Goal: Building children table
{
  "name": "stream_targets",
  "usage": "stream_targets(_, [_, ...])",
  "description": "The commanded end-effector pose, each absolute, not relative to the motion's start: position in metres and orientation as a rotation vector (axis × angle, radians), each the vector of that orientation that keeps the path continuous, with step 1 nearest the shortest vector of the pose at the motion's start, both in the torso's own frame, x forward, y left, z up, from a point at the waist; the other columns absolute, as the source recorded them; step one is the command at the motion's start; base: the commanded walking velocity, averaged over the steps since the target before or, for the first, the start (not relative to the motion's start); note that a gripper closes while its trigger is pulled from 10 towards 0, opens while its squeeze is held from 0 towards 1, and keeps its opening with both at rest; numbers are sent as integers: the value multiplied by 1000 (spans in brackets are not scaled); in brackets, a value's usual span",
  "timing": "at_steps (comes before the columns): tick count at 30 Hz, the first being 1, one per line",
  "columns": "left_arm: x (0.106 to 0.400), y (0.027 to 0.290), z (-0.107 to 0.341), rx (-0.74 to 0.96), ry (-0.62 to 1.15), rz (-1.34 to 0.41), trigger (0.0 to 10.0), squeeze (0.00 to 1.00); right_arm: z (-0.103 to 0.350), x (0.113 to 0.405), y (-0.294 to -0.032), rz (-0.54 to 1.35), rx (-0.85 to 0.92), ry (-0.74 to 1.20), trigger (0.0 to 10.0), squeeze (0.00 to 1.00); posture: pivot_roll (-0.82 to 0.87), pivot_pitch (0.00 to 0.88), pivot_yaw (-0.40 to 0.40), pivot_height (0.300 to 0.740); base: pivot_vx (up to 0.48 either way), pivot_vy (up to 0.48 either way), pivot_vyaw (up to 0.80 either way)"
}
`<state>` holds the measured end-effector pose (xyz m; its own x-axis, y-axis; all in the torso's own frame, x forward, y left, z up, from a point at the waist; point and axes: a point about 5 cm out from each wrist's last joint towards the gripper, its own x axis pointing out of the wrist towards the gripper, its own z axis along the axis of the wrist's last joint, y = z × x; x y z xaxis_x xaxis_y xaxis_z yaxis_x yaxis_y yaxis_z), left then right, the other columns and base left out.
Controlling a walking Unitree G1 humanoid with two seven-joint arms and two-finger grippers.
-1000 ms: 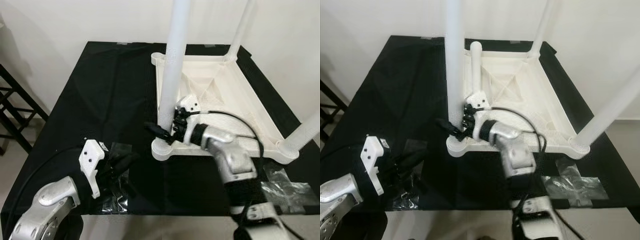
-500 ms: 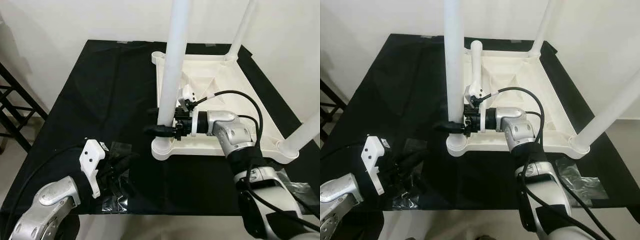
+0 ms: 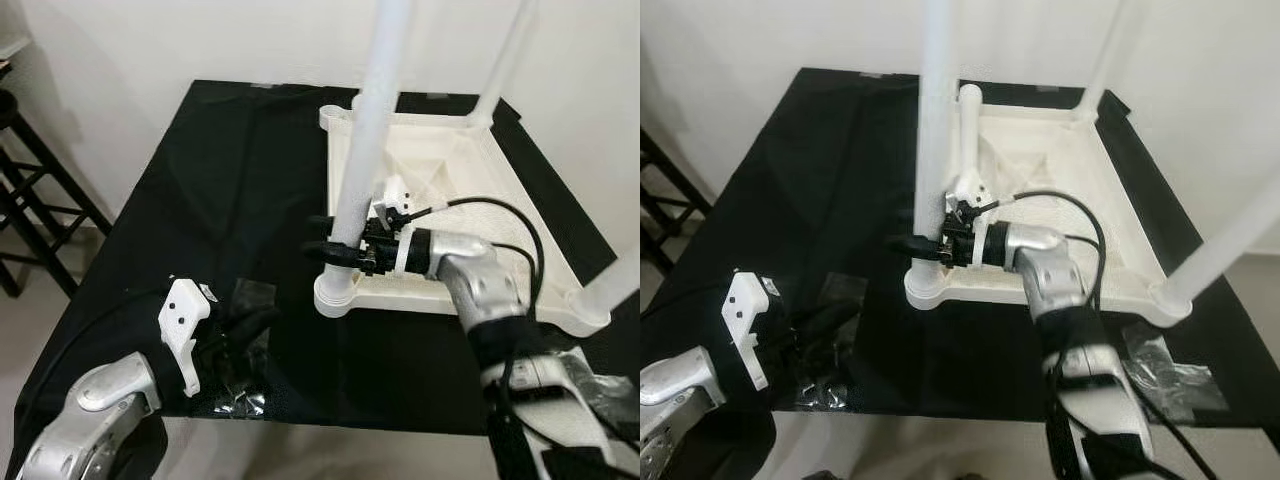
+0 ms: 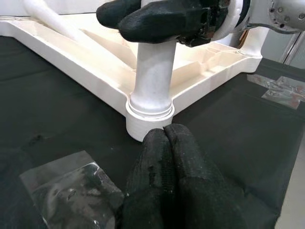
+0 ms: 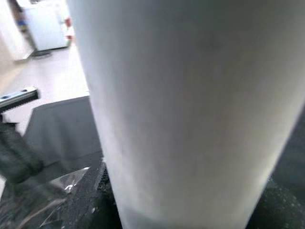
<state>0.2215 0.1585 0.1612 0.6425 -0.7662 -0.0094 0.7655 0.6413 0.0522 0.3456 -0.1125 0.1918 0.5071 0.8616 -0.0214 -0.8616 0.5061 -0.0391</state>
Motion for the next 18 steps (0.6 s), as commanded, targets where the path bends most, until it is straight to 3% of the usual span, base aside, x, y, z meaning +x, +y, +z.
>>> stream_targets(1, [221, 160, 161, 61, -13, -875, 10000, 0, 142, 323, -107, 535, 55, 146, 0, 0, 78, 125, -54, 740, 0, 0, 0])
stream_targets(3, [221, 160, 161, 61, -13, -875, 10000, 0, 142, 323, -107, 535, 55, 146, 0, 0, 78, 125, -54, 740, 0, 0, 0])
stream_targets(4, [223, 162, 161, 64, -11, -873, 10000, 0, 127, 305, -87, 481, 62, 193, 0, 0, 75, 107, -43, 740, 0, 0, 0])
stream_targets(6, [224, 162, 160, 66, -10, -871, 10000, 0, 122, 296, -76, 471, 53, 197, 0, 0, 76, 104, -44, 740, 0, 0, 0])
stream_targets(11, [228, 164, 159, 74, -11, -862, 10000, 0, 126, 307, -74, 512, 34, 159, 0, 0, 89, 94, -55, 740, 0, 0, 0])
stream_targets(12, [228, 165, 159, 78, -15, -853, 10000, 0, 127, 308, -74, 511, 12, 170, 9333, 0, 90, 93, -54, 740, 0, 0, 0])
stream_targets(13, [229, 165, 159, 81, -17, -846, 10000, 0, 127, 309, -73, 516, -2, 182, 10000, 0, 92, 91, -50, 740, 0, 0, 0])
stream_targets(16, [229, 166, 159, 82, -16, -844, 10000, 0, 134, 307, -69, 564, 30, 176, 10000, 0, 96, 88, -46, 740, 0, 0, 0])
stream_targets(17, [230, 166, 158, 81, -10, -851, 10000, 0, 149, 309, -65, 725, 79, 149, 10000, 1000, 98, 86, -40, 740, 0, 0, 0])
stream_targets(18, [230, 166, 158, 81, -10, -851, 10000, 0, 149, 309, -65, 725, 79, 149, 10000, 1000, 98, 86, -40, 740, 0, 0, 0])
